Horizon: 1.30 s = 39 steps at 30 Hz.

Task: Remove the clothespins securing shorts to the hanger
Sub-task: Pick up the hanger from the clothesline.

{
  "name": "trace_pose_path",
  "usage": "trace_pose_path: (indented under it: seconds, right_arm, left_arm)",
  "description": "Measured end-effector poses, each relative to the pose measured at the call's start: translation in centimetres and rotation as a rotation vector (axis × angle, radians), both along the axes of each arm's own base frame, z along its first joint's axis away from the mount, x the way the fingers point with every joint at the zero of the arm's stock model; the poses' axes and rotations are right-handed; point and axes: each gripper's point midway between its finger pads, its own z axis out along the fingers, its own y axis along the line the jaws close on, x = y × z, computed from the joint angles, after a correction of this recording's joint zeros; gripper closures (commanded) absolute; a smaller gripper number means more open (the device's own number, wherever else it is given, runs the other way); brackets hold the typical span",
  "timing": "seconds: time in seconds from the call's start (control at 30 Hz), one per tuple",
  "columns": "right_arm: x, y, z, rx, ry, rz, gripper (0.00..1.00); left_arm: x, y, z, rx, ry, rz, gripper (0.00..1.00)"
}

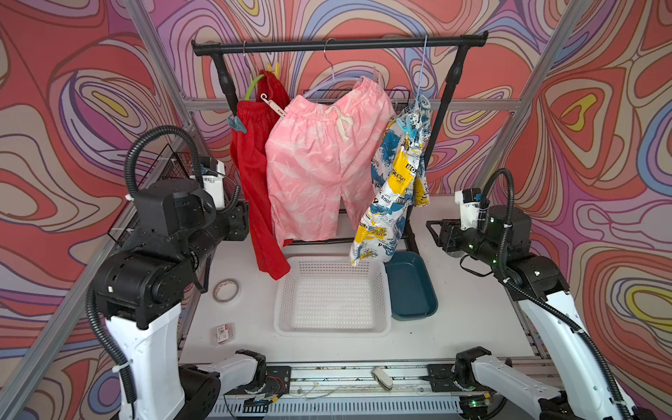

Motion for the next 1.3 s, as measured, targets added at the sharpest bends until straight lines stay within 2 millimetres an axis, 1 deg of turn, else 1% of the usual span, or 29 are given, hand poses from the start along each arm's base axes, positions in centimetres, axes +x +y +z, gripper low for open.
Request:
trace_pose_path:
  seconds: [0.13, 0.23, 0.37, 0.5, 0.63, 0.87, 0.93, 0.97, 1.0, 1.03, 1.13, 1.3]
  right_arm:
    - [-0.2, 0.3, 0.3, 0.002, -0.017, 0.021, 0.43]
    - [-0.3, 0.4, 0.5, 0.001, -0.026, 0.031, 0.43]
    - [-0.3, 0.5, 0.6, 0.003, -0.03, 0.038, 0.43]
    - [-0.3, 0.6, 0.8, 0.01, -0.035, 0.042, 0.43]
    - [-0.2, 0.8, 0.9, 0.021, -0.036, 0.048, 0.43]
    - [-0.1, 1.0, 1.1, 0.035, -0.041, 0.053, 0.43]
    - [-0.1, 1.0, 1.1, 0.037, -0.039, 0.052, 0.43]
    - [-0.1, 1.0, 1.1, 0.038, -0.039, 0.052, 0.43]
    - [-0.1, 1.0, 1.1, 0.04, -0.038, 0.051, 0.43]
    - [-0.1, 1.0, 1.1, 0.041, -0.037, 0.05, 0.43]
    - [-0.1, 1.0, 1.1, 0.044, -0.037, 0.049, 0.43]
    - [-0.1, 1.0, 1.1, 0.054, -0.032, 0.047, 0.43]
  left_arm:
    - [2.8, -0.6, -0.1, 0.063, -0.007, -0.021, 0.44]
    - [4.4, -1.2, 0.6, 0.077, -0.054, -0.041, 0.42]
    - [5.0, -1.6, 2.1, 0.087, -0.142, -0.065, 0.42]
    - [5.6, -1.6, 3.7, 0.118, -0.214, -0.065, 0.42]
    - [6.8, -1.5, 3.8, 0.156, -0.225, -0.051, 0.44]
    - [9.4, -1.7, 2.4, 0.211, -0.185, -0.048, 0.6]
    - [9.9, -1.8, 2.2, 0.217, -0.183, -0.048, 0.67]
    - [10.1, -1.7, 2.2, 0.219, -0.183, -0.046, 0.69]
    - [10.2, -1.7, 2.2, 0.219, -0.186, -0.045, 0.69]
    - [10.3, -1.6, 2.3, 0.219, -0.19, -0.042, 0.69]
    - [10.4, -1.4, 2.7, 0.214, -0.205, -0.039, 0.59]
    - [11.1, -1.2, 3.4, 0.208, -0.225, -0.031, 0.49]
